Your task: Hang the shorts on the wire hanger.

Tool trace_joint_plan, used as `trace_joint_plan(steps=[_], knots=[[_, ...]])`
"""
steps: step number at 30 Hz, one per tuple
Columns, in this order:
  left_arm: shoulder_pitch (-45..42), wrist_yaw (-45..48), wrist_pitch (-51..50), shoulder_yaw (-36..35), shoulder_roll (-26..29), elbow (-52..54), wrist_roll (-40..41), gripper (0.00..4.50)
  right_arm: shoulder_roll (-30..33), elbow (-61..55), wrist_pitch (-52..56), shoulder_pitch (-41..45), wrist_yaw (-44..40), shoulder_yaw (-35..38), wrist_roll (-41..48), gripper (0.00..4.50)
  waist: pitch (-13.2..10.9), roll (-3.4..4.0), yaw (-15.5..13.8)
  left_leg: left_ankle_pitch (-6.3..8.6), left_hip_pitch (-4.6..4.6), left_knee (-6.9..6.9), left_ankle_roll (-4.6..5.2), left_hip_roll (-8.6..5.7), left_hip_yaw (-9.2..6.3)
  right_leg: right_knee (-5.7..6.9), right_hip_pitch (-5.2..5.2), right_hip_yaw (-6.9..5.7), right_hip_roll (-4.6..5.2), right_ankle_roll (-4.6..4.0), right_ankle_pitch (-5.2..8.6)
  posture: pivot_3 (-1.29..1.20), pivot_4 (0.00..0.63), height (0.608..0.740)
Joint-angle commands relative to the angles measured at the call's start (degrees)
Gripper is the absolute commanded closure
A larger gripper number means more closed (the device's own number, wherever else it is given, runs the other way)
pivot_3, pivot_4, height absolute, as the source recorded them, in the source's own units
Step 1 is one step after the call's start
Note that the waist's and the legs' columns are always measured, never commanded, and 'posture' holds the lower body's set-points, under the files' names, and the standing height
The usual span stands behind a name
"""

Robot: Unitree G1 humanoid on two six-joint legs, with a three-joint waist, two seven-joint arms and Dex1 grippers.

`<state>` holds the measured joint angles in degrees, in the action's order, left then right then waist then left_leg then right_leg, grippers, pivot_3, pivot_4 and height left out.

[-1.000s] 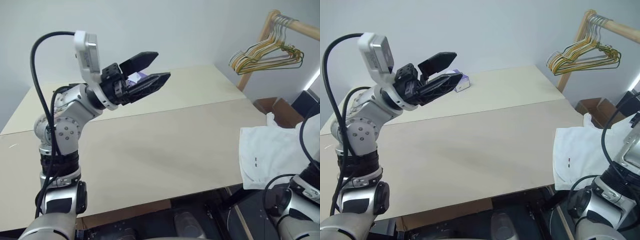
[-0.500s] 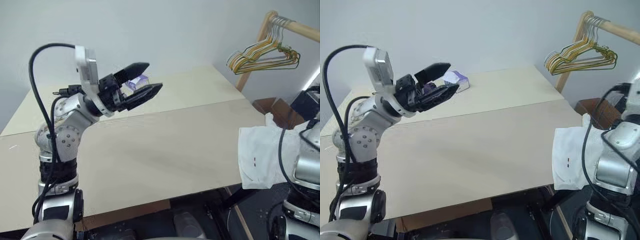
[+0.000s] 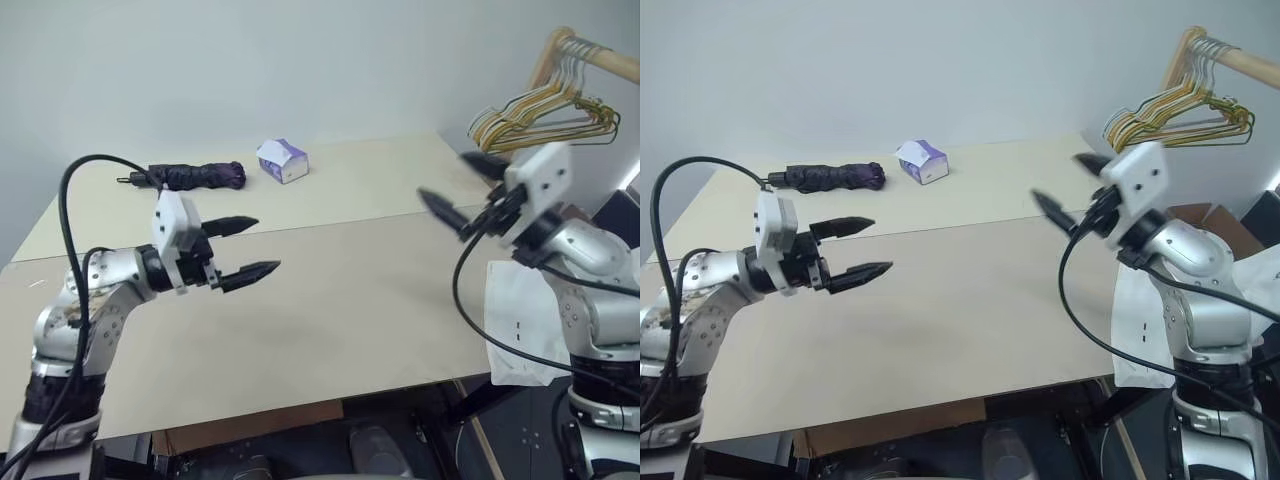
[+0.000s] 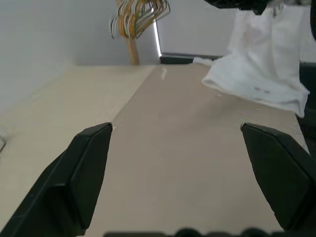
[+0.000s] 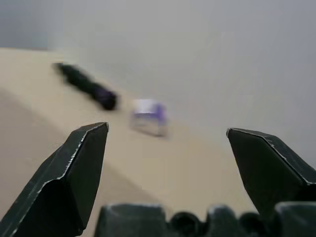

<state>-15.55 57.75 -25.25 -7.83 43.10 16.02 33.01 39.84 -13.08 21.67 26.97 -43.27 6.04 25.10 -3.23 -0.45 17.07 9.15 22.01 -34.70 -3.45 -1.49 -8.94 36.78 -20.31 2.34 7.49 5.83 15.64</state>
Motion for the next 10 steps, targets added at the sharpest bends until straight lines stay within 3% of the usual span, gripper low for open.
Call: trace_joint_plan(steps=[1,3,10], knots=[[2.8,2.1,3.2,-0.2,2.4,3.3,-2.4,0.0,1.0,2.8,1.2,3.8,-10.6,-4.4,2.9,0.03,0.0,-0.01,-1.1,0.0,0.0,0.0,-0.01,0.01,0.0,-0.01,0.0,-0.01,0.0,-0.04,0.02,-0.17,0.0,0.74],[4.7,2.4,3.7,-0.5,2.9,4.4,-2.7,0.0,1.1,4.9,0.7,5.6,-15.2,-6.9,2.5,0.03,0.0,0.0,-2.2,0.01,0.06,0.0,-0.02,0.01,0.0,-0.01,-0.07,0.0,0.0,-0.18,0.09,-0.15,0.0,0.74],[6.8,-0.5,0.9,-1.7,2.9,6.6,-1.8,0.0,-0.6,7.0,-1.3,6.7,-17.5,-8.4,0.1,0.03,0.0,0.01,-6.0,0.02,0.45,0.02,-0.03,0.0,-0.01,0.08,-0.64,0.01,0.0,-0.06,0.0,-0.13,0.0,0.74]])
